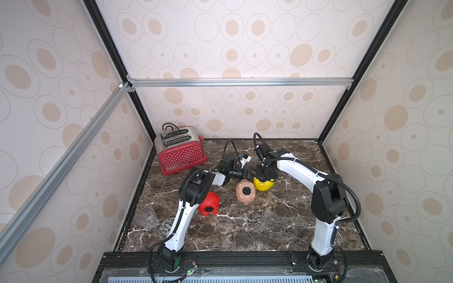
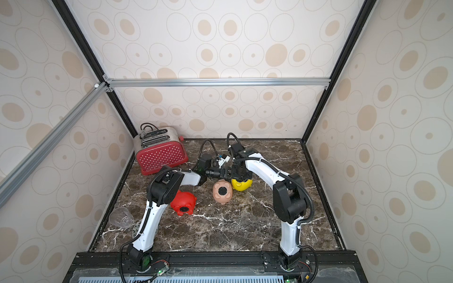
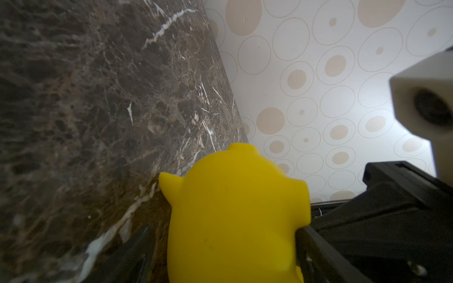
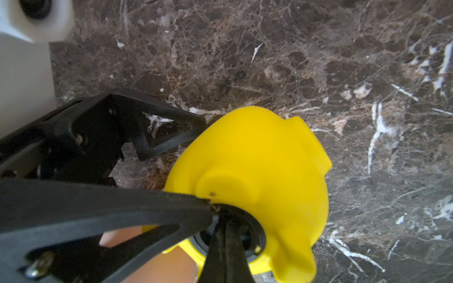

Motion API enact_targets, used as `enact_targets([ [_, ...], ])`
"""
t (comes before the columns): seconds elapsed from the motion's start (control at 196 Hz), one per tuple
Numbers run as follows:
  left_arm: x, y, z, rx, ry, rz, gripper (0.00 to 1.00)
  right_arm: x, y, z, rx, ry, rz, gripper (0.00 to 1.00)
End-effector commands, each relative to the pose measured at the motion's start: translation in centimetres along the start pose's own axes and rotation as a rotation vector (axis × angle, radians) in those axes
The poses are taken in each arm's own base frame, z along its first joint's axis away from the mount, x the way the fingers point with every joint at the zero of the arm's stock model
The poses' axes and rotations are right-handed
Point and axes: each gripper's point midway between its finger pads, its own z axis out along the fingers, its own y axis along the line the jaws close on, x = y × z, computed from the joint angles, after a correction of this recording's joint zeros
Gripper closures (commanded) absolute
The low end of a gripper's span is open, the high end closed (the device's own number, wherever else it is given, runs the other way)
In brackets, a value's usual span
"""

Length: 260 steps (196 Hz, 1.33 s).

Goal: Close piggy banks
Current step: Hold the piggy bank at the center of the board.

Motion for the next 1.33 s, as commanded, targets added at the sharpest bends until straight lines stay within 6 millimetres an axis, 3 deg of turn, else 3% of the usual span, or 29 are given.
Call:
enact_targets([
  [0.0, 0.9, 1.3, -0.2, -0.036, -0.004, -0.068, 0.11, 0.6, -1.2, 0.3, 0.053, 0.050, 0.068, 1.00],
  [0.275, 1.2, 1.6, -0.2, -0.032, -0.005, -0.075, 0.11, 0.5, -1.5, 0.5, 0.051, 0.050, 0.149, 1.00],
  [0.862, 1.7, 1.8, 0.3, -0.023, 0.005, -0.082, 0.11, 0.4, -0.1, 2.0, -0.079, 0.118, 0.330, 1.00],
  [1.101, 1.7, 1.7, 0.3, -0.019, 0.003, -0.082, 0.11, 0.3, -0.4, 1.3, -0.065, 0.103, 0.315, 1.00],
  [1.32, 0.5, 0.4, 0.3, 0.001, -0.010, -0.061, 0.11, 0.5, -0.3, 0.4, -0.082, 0.105, 0.292, 0.99],
])
